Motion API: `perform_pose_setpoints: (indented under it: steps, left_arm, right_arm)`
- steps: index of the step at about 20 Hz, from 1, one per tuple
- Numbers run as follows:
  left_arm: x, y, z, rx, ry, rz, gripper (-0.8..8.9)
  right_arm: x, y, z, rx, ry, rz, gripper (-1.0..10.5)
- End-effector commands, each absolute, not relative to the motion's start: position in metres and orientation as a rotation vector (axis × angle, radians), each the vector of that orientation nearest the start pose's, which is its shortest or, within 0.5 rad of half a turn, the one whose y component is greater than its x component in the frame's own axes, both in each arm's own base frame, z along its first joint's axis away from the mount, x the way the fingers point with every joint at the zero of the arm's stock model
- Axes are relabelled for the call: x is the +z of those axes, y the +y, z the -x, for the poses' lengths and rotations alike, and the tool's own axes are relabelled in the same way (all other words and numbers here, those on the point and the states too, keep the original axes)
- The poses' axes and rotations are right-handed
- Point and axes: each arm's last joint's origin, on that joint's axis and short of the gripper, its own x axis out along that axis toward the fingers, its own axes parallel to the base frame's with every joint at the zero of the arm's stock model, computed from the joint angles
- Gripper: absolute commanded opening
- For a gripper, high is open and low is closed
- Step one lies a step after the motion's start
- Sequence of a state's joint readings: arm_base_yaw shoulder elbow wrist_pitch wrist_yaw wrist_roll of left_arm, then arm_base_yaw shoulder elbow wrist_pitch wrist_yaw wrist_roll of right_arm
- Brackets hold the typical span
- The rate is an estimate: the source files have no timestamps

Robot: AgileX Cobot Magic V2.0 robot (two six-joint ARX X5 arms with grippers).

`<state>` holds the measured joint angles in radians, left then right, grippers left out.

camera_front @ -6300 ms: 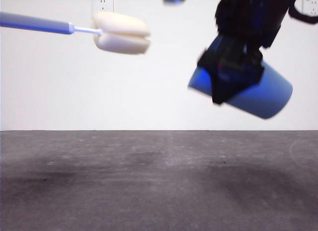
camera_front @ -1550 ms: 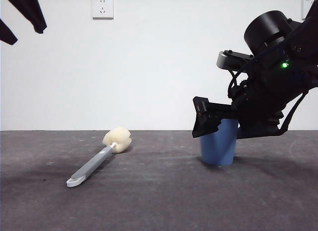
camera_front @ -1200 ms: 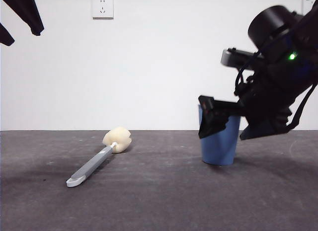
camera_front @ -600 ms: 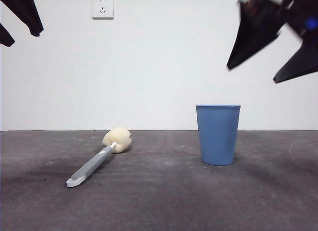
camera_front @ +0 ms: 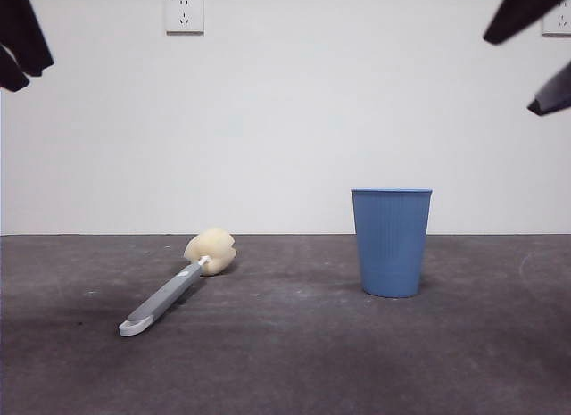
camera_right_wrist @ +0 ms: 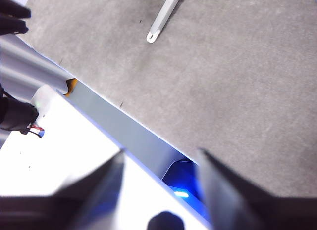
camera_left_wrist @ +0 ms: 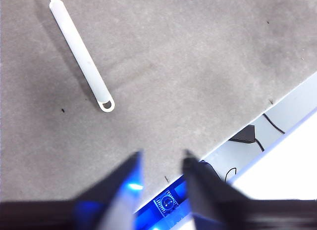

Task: Pick up the cup brush,pick up the cup,insert the brush into the cup,clean the cup,put the cup brush back,put the cup back to the fixed position on the table

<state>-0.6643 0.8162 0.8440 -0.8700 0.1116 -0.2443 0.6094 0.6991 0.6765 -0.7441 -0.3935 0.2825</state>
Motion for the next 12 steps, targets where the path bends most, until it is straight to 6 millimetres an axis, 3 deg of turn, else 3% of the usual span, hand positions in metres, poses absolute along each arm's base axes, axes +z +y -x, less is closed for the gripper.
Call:
perform_pose_setpoints:
  steps: [1, 12]
  left_arm:
    - [0.2886, -0.0933, -0.1129, -0.631, 0.912, -0.031, -0.08]
    - [0.291, -0.0949, -0.1153, -0.633, 0.874, -0.021, -0.03]
  right_arm:
    - [0.2625, 0.085, -0.1019, 0.823, 0.924, -0.175, -0.1]
    - [0.2624, 0.0848, -0.102, 0.805, 0.936, -0.199, 0.0]
